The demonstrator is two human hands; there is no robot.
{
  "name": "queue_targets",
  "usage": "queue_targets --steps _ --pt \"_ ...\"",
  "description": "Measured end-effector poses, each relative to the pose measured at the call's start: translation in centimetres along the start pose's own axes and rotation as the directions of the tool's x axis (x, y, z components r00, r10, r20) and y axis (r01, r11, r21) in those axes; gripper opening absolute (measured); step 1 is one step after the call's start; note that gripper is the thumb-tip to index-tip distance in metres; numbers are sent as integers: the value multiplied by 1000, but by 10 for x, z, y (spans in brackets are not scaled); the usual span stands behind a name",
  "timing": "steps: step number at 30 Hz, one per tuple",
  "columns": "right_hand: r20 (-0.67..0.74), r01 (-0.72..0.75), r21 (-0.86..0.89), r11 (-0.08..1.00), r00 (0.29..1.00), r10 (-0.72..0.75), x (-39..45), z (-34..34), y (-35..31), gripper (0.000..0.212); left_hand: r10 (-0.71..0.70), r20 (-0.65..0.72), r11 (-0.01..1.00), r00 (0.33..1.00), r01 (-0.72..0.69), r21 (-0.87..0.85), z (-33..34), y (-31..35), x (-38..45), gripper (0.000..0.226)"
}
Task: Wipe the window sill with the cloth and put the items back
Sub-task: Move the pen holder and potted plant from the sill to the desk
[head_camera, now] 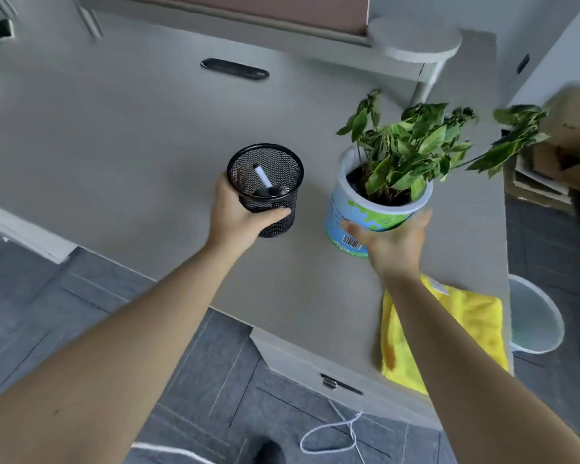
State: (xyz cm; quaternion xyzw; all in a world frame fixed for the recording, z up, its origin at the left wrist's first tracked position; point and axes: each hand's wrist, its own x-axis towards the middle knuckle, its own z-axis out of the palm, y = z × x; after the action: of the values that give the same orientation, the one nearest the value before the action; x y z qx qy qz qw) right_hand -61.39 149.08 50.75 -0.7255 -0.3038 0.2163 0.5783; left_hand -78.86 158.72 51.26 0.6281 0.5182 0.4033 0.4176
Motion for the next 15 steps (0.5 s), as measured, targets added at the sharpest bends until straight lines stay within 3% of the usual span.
queue_targets --steps 8,15 --pt "-43 -38 -48 998 998 36 30 31 23 81 -14 38 999 999 16 -36 20 -34 37 65" --pt "-26 -20 -57 998 999 18 33 37 30 83 -41 65 998 997 44 -46 20 -48 45 74"
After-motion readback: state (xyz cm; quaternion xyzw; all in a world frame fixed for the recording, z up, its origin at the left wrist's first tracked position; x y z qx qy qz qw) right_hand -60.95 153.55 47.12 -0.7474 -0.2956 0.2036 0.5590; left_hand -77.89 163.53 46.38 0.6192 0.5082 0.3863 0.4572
